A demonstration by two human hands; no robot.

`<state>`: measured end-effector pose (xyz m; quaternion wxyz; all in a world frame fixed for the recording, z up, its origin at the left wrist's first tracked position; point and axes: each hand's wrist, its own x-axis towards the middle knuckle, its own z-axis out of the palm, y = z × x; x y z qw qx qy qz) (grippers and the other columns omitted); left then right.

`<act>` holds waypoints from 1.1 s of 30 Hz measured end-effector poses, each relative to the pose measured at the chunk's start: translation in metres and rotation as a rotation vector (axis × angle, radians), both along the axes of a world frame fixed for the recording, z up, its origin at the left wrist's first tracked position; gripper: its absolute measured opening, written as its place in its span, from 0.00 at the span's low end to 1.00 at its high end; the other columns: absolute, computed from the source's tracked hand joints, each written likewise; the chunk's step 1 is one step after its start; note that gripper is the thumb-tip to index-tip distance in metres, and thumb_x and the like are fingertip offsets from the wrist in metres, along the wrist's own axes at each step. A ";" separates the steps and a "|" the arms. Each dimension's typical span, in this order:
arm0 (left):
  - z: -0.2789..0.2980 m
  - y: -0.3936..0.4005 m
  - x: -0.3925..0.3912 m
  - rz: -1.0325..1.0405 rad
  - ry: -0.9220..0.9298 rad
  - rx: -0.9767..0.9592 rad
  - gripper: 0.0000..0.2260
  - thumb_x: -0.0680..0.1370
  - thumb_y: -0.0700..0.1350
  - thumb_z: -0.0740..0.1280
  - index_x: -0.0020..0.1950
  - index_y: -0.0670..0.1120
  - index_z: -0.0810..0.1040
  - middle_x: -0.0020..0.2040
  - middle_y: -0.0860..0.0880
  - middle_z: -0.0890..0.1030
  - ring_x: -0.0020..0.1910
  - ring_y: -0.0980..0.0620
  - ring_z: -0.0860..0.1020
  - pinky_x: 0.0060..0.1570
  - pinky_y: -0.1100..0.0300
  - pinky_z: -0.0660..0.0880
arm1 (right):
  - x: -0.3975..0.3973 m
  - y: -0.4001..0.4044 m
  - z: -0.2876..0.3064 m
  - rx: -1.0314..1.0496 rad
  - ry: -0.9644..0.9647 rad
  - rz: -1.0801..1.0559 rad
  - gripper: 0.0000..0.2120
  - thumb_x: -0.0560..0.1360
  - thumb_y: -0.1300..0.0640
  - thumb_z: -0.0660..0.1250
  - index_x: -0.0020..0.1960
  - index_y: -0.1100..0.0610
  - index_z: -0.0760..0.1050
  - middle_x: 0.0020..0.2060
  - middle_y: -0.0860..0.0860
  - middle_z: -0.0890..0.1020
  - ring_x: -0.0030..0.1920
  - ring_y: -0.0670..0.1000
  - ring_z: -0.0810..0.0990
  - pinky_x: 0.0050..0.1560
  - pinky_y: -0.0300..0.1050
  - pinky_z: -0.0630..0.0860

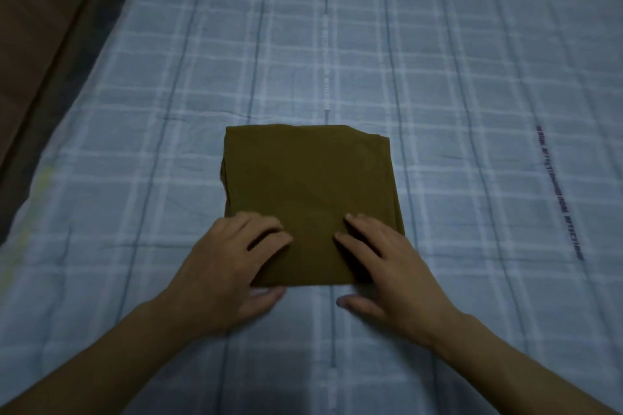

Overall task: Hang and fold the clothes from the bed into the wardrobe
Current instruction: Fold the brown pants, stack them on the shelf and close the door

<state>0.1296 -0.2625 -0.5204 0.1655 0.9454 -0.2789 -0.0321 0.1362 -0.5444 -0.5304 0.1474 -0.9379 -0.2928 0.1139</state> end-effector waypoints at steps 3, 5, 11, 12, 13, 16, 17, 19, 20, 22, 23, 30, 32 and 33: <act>0.000 -0.004 -0.005 0.044 0.077 0.070 0.35 0.62 0.53 0.77 0.66 0.46 0.74 0.57 0.48 0.79 0.53 0.48 0.79 0.52 0.59 0.73 | 0.000 -0.004 -0.002 -0.003 0.014 -0.022 0.36 0.71 0.45 0.73 0.74 0.56 0.67 0.74 0.54 0.67 0.74 0.55 0.66 0.72 0.53 0.66; 0.003 -0.010 0.000 0.069 0.052 0.135 0.36 0.56 0.49 0.81 0.62 0.44 0.76 0.53 0.47 0.81 0.47 0.47 0.81 0.45 0.58 0.77 | 0.007 0.001 -0.002 -0.003 -0.023 -0.026 0.34 0.69 0.56 0.73 0.73 0.58 0.69 0.71 0.56 0.71 0.70 0.57 0.71 0.70 0.52 0.68; 0.012 -0.016 0.004 0.145 0.083 0.099 0.20 0.63 0.39 0.78 0.53 0.42 0.80 0.50 0.43 0.82 0.46 0.40 0.80 0.39 0.51 0.78 | 0.017 0.011 0.009 0.035 -0.115 -0.116 0.22 0.69 0.70 0.71 0.62 0.60 0.80 0.59 0.58 0.81 0.58 0.61 0.80 0.52 0.55 0.79; 0.013 -0.015 0.001 0.164 0.091 0.076 0.18 0.66 0.38 0.77 0.55 0.41 0.80 0.52 0.43 0.82 0.49 0.40 0.80 0.42 0.49 0.78 | 0.017 0.011 0.012 0.032 -0.093 -0.132 0.19 0.71 0.69 0.69 0.61 0.59 0.80 0.59 0.57 0.81 0.58 0.61 0.79 0.52 0.55 0.79; 0.015 -0.014 -0.004 0.177 0.102 0.047 0.17 0.68 0.37 0.75 0.56 0.41 0.80 0.54 0.42 0.82 0.51 0.40 0.79 0.44 0.46 0.78 | 0.017 0.010 0.015 0.017 -0.063 -0.140 0.18 0.73 0.67 0.67 0.61 0.57 0.80 0.59 0.56 0.80 0.58 0.59 0.78 0.52 0.55 0.78; 0.021 -0.011 -0.026 0.160 0.103 -0.040 0.16 0.67 0.33 0.76 0.54 0.38 0.81 0.52 0.40 0.83 0.50 0.38 0.81 0.42 0.42 0.80 | 0.004 0.007 0.023 -0.011 -0.013 -0.126 0.14 0.77 0.62 0.64 0.61 0.54 0.79 0.56 0.54 0.76 0.56 0.55 0.74 0.49 0.53 0.77; 0.023 -0.012 -0.035 0.153 0.121 -0.051 0.16 0.67 0.32 0.76 0.54 0.38 0.81 0.52 0.40 0.83 0.50 0.39 0.81 0.43 0.42 0.80 | -0.003 0.005 0.025 -0.019 0.010 -0.117 0.14 0.77 0.61 0.63 0.60 0.53 0.79 0.54 0.53 0.75 0.55 0.54 0.74 0.48 0.52 0.77; 0.027 -0.015 -0.055 0.178 0.209 -0.046 0.15 0.72 0.36 0.72 0.58 0.42 0.80 0.54 0.44 0.82 0.52 0.41 0.80 0.48 0.46 0.79 | -0.024 0.000 0.029 -0.058 0.070 -0.086 0.14 0.77 0.62 0.62 0.59 0.53 0.79 0.51 0.52 0.75 0.54 0.54 0.74 0.47 0.50 0.76; 0.027 -0.016 -0.065 0.184 0.257 -0.017 0.14 0.75 0.39 0.69 0.60 0.44 0.78 0.54 0.46 0.81 0.52 0.44 0.79 0.51 0.48 0.77 | -0.035 -0.003 0.030 -0.072 0.093 -0.070 0.14 0.76 0.62 0.62 0.57 0.52 0.79 0.50 0.51 0.75 0.53 0.53 0.74 0.46 0.49 0.75; 0.032 -0.016 -0.081 0.146 0.319 0.024 0.10 0.77 0.43 0.65 0.59 0.49 0.75 0.50 0.49 0.81 0.47 0.49 0.78 0.48 0.51 0.75 | -0.057 -0.011 0.033 -0.063 0.128 -0.054 0.12 0.74 0.64 0.63 0.52 0.52 0.79 0.48 0.50 0.76 0.51 0.52 0.75 0.44 0.47 0.73; 0.036 -0.015 -0.088 0.113 0.340 0.010 0.07 0.78 0.44 0.64 0.55 0.51 0.73 0.47 0.50 0.81 0.43 0.50 0.78 0.45 0.52 0.74 | -0.066 -0.014 0.035 -0.049 0.153 -0.044 0.10 0.73 0.64 0.64 0.50 0.52 0.79 0.46 0.49 0.76 0.49 0.52 0.76 0.42 0.45 0.72; 0.064 -0.002 -0.084 0.118 0.364 -0.254 0.03 0.76 0.42 0.70 0.45 0.50 0.80 0.38 0.57 0.79 0.38 0.60 0.76 0.41 0.61 0.72 | -0.075 -0.028 0.066 0.282 0.338 -0.211 0.07 0.72 0.56 0.74 0.39 0.49 0.77 0.31 0.44 0.79 0.33 0.44 0.77 0.34 0.35 0.70; 0.062 0.000 -0.068 0.256 0.231 -0.330 0.04 0.75 0.41 0.71 0.48 0.46 0.83 0.44 0.52 0.82 0.44 0.54 0.79 0.48 0.61 0.73 | -0.056 -0.024 0.069 0.405 0.252 -0.392 0.08 0.70 0.56 0.76 0.41 0.47 0.79 0.34 0.42 0.81 0.37 0.42 0.79 0.36 0.29 0.70; 0.060 0.001 -0.059 0.333 0.192 -0.365 0.05 0.75 0.39 0.72 0.50 0.45 0.83 0.46 0.51 0.82 0.45 0.53 0.79 0.49 0.65 0.72 | -0.043 -0.022 0.069 0.433 0.201 -0.457 0.08 0.69 0.56 0.77 0.43 0.46 0.79 0.35 0.41 0.82 0.39 0.40 0.80 0.38 0.27 0.70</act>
